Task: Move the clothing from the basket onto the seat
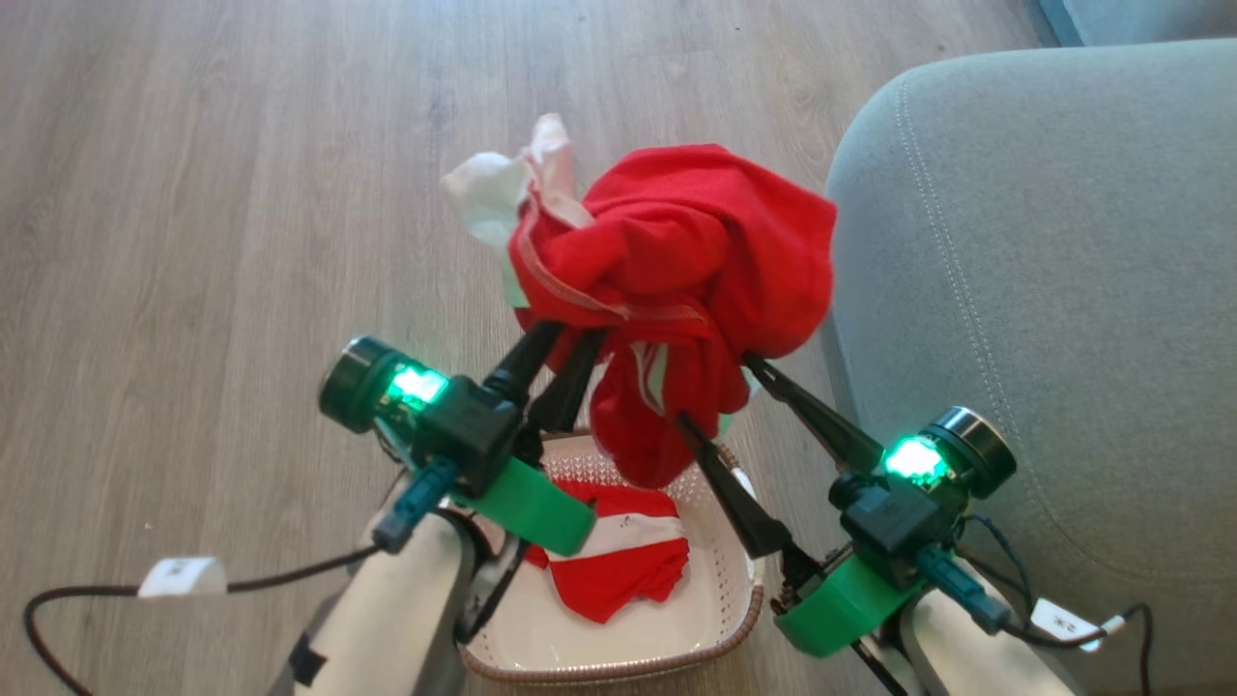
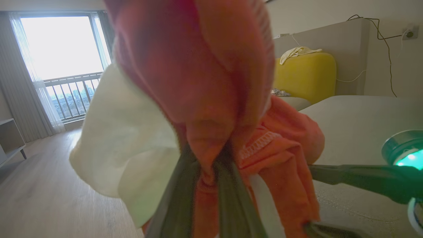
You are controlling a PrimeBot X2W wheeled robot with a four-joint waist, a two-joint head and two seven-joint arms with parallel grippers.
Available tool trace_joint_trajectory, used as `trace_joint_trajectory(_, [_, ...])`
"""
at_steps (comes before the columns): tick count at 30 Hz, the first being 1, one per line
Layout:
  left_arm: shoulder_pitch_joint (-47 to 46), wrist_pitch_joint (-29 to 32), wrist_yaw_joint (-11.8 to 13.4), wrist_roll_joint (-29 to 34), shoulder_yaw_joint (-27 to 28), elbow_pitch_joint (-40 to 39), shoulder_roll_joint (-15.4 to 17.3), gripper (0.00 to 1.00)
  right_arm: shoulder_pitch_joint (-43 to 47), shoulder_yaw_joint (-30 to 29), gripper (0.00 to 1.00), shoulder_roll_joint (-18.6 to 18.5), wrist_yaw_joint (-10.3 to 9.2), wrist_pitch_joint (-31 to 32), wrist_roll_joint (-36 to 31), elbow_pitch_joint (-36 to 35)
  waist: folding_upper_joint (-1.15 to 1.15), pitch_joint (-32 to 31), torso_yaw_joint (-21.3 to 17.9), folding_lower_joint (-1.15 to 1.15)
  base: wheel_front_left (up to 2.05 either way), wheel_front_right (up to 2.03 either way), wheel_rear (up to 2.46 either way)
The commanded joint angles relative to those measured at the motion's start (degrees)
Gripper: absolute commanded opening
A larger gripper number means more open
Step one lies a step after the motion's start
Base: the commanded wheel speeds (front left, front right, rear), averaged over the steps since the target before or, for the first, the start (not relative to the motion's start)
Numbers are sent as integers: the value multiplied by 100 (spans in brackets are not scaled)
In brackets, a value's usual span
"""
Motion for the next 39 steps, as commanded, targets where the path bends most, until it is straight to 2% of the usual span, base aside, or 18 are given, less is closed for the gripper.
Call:
trace_joint_trajectory(1, [-255,-28,-22,29,98,-187,17,0,-214,9,100,105,-1,-36,-52,-84,0,-16,29,0,0,0,0])
trace_joint_trajectory(6, [-225,-28,-76,-5,-172,-142,17,0,-364,-88,100,190,-1,-36,-150,191,0,-39,109,0,0,0,0])
trace_joint_trajectory(15, [-143,-28,-193,-63,-650,63,17,0,-637,120,100,138,-1,-36,-283,589,0,-141,210,0,0,0,0])
trace_joint_trajectory(22, [-85,-28,-233,-239,-873,151,17,0,-783,192,100,262,-1,-36,-379,827,0,-172,258,0,0,0,0])
trace_joint_trajectory(23, [-76,-28,-234,-255,-891,160,17,0,-793,206,87,277,-1,-36,-395,859,0,-171,265,0,0,0,0])
trace_joint_trajectory(26, [-51,-28,-235,-293,-927,190,17,0,-816,170,0,334,-1,-36,-418,930,0,-169,284,0,0,0,0])
trace_joint_trajectory(35, [-31,-28,-206,-359,-933,191,17,2,-798,0,0,473,-1,-36,-427,784,0,-125,309,0,0,0,0])
trace_joint_trajectory(36, [-34,-28,-191,-358,-923,175,17,27,-787,-38,0,485,-1,-36,-430,745,0,-114,307,0,0,0,0])
trace_joint_trajectory(37, [-14,-28,-202,-417,-929,197,17,48,-772,-76,0,498,-1,-36,-429,710,0,-107,304,0,0,0,0])
trace_joint_trajectory(38, [-18,-28,-213,-458,-927,198,17,100,-760,-94,0,508,-1,-36,-433,680,0,-99,301,0,0,0,0])
trace_joint_trajectory(39, [-17,-28,-223,-506,-918,182,17,100,-751,-103,0,516,-1,-36,-445,654,0,-94,296,0,0,0,0])
